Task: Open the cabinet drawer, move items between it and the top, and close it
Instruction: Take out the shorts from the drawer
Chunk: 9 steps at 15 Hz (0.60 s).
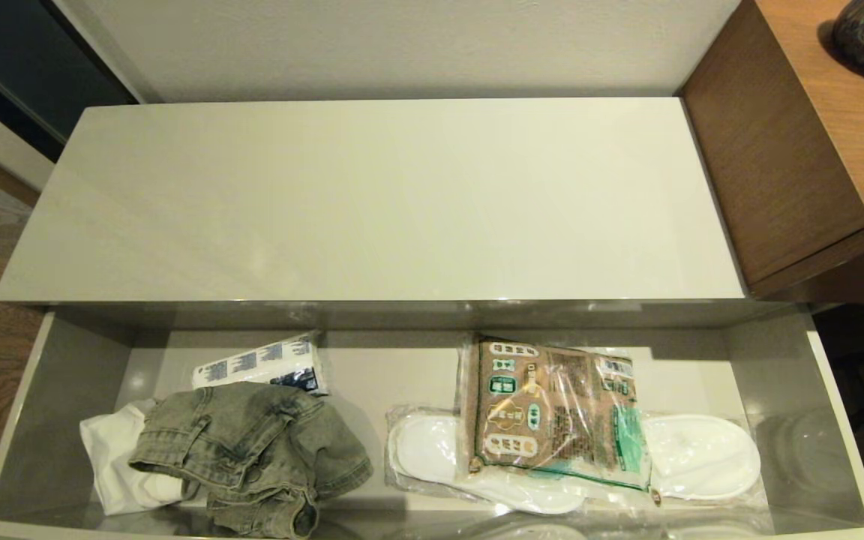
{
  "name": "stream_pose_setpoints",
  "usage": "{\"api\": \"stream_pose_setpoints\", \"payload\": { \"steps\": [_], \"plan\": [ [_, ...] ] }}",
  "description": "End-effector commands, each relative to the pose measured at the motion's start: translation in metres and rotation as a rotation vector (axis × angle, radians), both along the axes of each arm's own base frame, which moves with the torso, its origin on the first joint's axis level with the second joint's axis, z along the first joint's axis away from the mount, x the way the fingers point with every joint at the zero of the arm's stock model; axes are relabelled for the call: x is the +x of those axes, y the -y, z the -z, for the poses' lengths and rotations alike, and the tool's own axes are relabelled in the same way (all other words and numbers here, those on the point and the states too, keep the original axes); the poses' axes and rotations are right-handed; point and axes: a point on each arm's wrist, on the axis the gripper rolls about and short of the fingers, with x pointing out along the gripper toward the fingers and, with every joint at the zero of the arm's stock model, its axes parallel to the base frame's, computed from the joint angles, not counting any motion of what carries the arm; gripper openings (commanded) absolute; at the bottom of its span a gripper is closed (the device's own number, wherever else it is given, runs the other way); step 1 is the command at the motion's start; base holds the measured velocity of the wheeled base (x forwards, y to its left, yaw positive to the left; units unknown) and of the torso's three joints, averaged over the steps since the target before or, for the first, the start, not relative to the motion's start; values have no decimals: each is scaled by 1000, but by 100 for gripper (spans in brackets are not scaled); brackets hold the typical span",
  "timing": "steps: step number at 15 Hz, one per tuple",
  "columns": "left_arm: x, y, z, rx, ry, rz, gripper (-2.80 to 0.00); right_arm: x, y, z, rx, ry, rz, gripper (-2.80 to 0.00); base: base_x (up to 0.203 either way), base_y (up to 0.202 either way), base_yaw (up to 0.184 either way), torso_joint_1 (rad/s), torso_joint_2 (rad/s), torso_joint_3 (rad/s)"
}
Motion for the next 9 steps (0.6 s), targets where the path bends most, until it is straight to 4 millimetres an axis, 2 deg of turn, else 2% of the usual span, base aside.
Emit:
{"api": "stream_pose_setpoints", "payload": {
  "steps": [1,4,6,9],
  "plan": [
    [0,0,0,0,-1,-1,-280,17,0,1,-9,-45,-39,-280,0,0,0,0,0,0],
    [0,0,0,0,-1,-1,-280,17,-1,23,6,80,-25,-280,0,0,0,0,0,0],
    [0,0,0,0,-1,-1,-280,12,-9,31,-29,68,26,-280,0,0,0,0,0,0],
    [0,0,0,0,-1,-1,-280,7,-16,40,-50,55,-4,-280,0,0,0,0,0,0]
  ]
}}
